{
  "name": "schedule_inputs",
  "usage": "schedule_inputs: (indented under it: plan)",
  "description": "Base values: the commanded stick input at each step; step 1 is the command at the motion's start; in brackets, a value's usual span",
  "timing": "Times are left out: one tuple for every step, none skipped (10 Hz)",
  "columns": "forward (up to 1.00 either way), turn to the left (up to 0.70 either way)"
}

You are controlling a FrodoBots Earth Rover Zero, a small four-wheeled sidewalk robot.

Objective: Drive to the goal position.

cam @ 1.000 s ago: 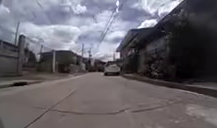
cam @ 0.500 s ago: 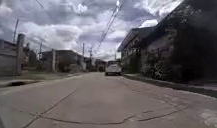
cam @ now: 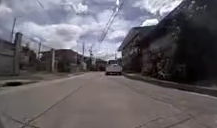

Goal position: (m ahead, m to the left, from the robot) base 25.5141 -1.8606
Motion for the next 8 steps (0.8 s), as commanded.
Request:
schedule_inputs:
  plan:
    - [0.50,0.00]
    - [0.50,0.00]
    - [0.50,0.00]
    - [0.50,0.00]
    - [0.50,0.00]
    - [0.50,0.00]
    - [0.50,0.00]
    - [0.50,0.00]
